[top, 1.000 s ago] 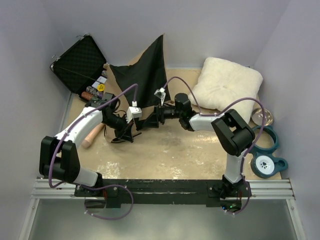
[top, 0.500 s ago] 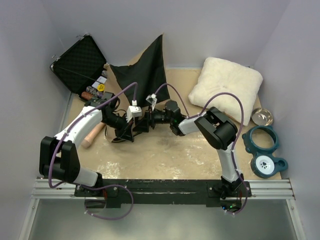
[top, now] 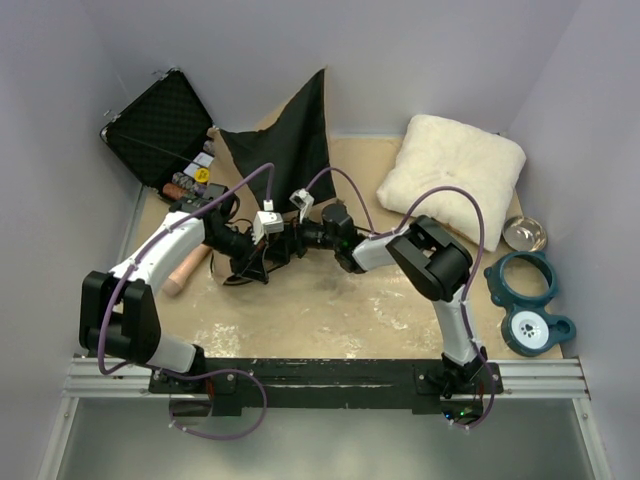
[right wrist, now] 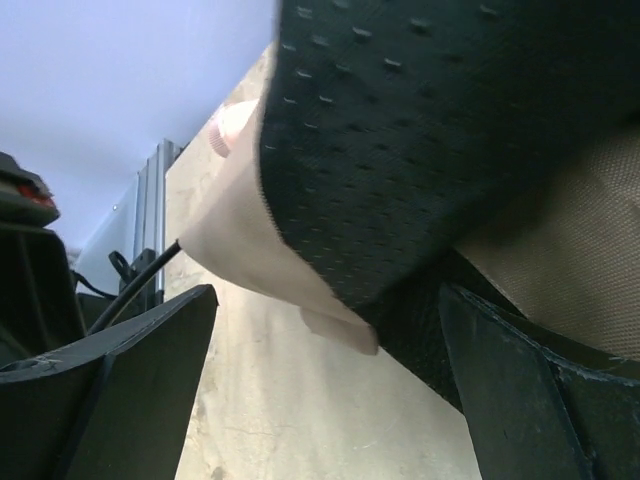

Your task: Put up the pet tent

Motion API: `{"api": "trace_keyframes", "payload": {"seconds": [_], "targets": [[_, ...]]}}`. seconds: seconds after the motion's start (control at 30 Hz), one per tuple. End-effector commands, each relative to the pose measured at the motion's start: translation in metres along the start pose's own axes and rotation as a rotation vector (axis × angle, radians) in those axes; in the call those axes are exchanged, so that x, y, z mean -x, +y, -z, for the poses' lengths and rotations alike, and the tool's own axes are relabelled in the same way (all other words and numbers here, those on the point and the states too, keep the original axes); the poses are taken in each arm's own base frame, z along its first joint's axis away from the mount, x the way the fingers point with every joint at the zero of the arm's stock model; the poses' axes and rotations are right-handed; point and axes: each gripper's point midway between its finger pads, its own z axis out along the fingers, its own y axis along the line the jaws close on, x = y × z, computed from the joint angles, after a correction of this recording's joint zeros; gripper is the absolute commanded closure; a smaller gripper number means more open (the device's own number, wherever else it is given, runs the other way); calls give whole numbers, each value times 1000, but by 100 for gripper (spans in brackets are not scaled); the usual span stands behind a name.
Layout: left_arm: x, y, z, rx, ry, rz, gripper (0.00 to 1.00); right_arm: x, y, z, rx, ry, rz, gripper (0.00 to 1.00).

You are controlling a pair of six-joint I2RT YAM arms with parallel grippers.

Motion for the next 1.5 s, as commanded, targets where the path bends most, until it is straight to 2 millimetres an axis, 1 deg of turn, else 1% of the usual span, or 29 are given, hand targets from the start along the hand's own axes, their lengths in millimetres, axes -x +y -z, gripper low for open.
{"api": "trace_keyframes", "payload": {"seconds": [0.0,0.07,0.1,0.13,0.17,0.2,0.23,0.27,0.33,0.57,0.73,0.77,0.8,0.87,0.9,0.97,1.0,1.13,1.27,1.3,1.33,1.4,1.47], "targets": [[-9,18,10,82,45,92,100,28,32,-1,43,-70,73,2],[-8,19,9,80,43,93,100,18,46,-4,146,-52,26,2],[-8,19,9,77,41,96,100,15,59,-2,224,-49,9,2],[-8,19,9,75,41,97,100,11,67,1,283,-48,-46,2],[-8,19,8,76,40,99,100,11,75,3,346,-66,-29,2],[-8,19,8,76,38,97,100,6,80,4,391,-56,-70,2],[-9,19,7,75,39,103,100,5,84,3,425,-60,-73,2],[-8,19,7,75,36,104,100,-1,80,2,430,-52,-99,2],[-8,20,7,74,33,105,100,-4,73,1,416,-74,-124,2],[-7,19,7,73,29,107,100,-12,60,-4,384,-73,-178,2],[-7,20,6,73,30,106,100,-6,69,-7,423,-105,-192,2],[-8,21,5,71,31,109,100,-3,73,-8,438,-107,-190,6],[-8,21,5,71,29,110,100,-1,76,-8,445,-108,-188,16],[-8,21,5,73,27,109,100,6,83,-3,450,-129,-179,49],[-8,20,6,72,28,110,100,17,90,2,450,-160,-153,63],[-8,20,6,75,26,107,100,30,98,7,441,-181,-127,89],[-8,20,7,75,26,106,100,37,106,10,448,-187,-108,99],[-8,20,11,82,22,100,100,69,115,33,437,-213,-66,100],[-8,22,16,109,21,89,100,94,98,56,338,-220,-14,100],[-7,24,18,123,14,87,100,96,89,57,295,-209,6,100],[-7,27,18,132,10,86,100,100,83,58,264,-200,38,100],[-7,35,17,164,10,91,100,98,71,51,216,-164,88,100],[-5,48,17,213,7,89,100,94,62,44,204,-129,96,100]]}}
